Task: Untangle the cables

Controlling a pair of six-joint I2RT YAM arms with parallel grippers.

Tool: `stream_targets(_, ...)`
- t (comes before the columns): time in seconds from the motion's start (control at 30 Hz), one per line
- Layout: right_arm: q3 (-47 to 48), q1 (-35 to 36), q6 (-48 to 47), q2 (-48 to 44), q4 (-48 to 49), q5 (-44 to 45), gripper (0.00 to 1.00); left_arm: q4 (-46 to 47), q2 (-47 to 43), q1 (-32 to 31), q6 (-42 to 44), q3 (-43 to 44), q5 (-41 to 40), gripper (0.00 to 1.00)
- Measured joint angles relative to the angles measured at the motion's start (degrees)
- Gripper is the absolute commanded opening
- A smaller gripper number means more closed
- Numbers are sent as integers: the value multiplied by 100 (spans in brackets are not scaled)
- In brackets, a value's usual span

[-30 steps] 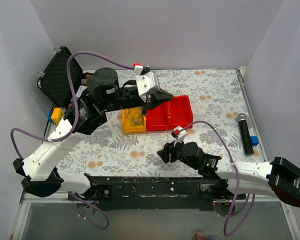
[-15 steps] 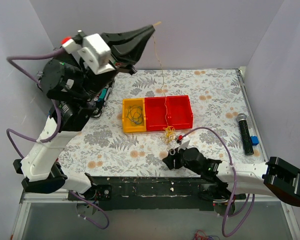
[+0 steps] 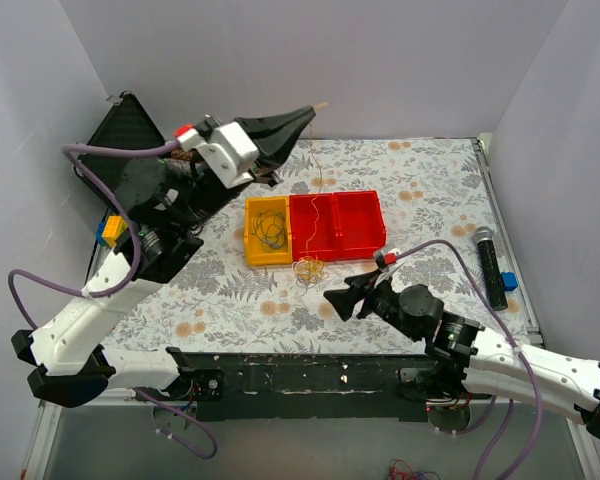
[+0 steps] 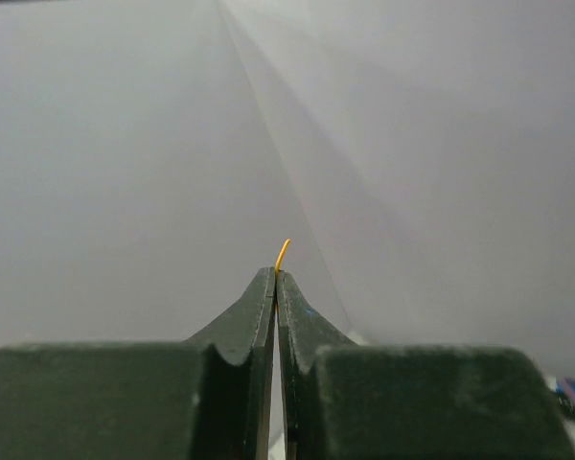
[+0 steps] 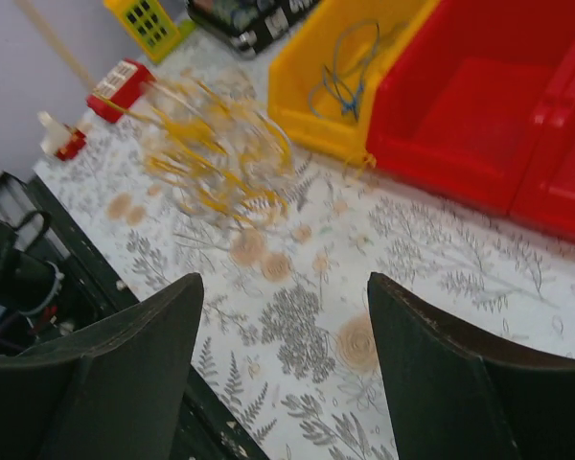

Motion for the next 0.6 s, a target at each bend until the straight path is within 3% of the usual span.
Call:
stream_targets(0.13, 623, 2, -343, -323, -337, -31, 81, -170, -52, 0, 20, -616, 31, 0)
stream_targets(0.3, 944, 2, -715, -328, -472, -162, 82, -385, -50, 0, -31, -706, 120, 0)
stream_targets(0.6, 1469, 7, -1384, 739, -37, -33, 77, -761, -48, -61, -247, -407, 365, 0)
